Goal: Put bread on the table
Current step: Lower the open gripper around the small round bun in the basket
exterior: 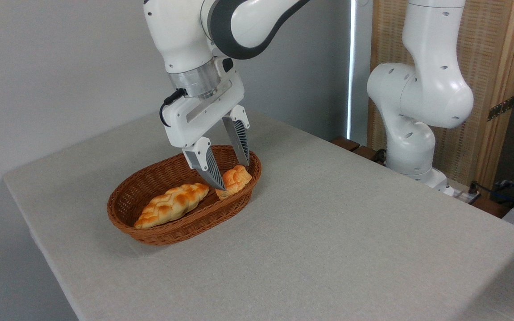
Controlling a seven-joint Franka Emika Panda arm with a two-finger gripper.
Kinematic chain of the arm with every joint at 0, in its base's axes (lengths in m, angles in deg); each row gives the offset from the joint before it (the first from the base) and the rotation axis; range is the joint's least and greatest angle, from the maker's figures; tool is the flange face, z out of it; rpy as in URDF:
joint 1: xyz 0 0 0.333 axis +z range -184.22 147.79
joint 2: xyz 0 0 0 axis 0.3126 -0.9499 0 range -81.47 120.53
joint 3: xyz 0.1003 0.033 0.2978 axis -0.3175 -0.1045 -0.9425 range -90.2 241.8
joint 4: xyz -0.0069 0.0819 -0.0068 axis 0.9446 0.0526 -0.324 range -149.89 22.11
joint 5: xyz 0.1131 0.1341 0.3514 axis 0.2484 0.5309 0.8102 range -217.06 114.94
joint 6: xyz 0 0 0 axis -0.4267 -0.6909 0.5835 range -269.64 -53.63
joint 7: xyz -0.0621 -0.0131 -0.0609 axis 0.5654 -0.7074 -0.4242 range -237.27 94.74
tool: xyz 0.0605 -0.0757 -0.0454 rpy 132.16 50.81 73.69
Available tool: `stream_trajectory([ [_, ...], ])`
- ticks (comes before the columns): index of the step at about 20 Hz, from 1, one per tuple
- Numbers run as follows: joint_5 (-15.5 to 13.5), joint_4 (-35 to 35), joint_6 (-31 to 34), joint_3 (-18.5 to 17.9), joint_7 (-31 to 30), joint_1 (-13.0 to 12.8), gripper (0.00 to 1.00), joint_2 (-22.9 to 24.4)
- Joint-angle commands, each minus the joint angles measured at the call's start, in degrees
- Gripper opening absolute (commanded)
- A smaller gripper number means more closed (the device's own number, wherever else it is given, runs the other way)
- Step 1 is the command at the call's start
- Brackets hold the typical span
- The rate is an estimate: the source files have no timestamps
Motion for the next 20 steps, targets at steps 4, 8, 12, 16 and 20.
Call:
stream_trajectory([
  [4, 0.74, -1.21, -1.21, 0.06, 1.02, -0.03, 1.00, 0.36],
  [8, 1.97, -1.74, -1.39, 0.85, 1.02, 0.06, 1.00, 0.27],
  [12, 1.97, -1.91, -2.00, 0.94, 1.02, 0.06, 1.00, 0.00],
  [16, 2.06, -2.53, -3.15, 0.94, 1.02, 0.06, 0.91, 0.00],
  [20, 2.06, -2.62, -3.15, 0.94, 1.02, 0.06, 0.66, 0.00],
])
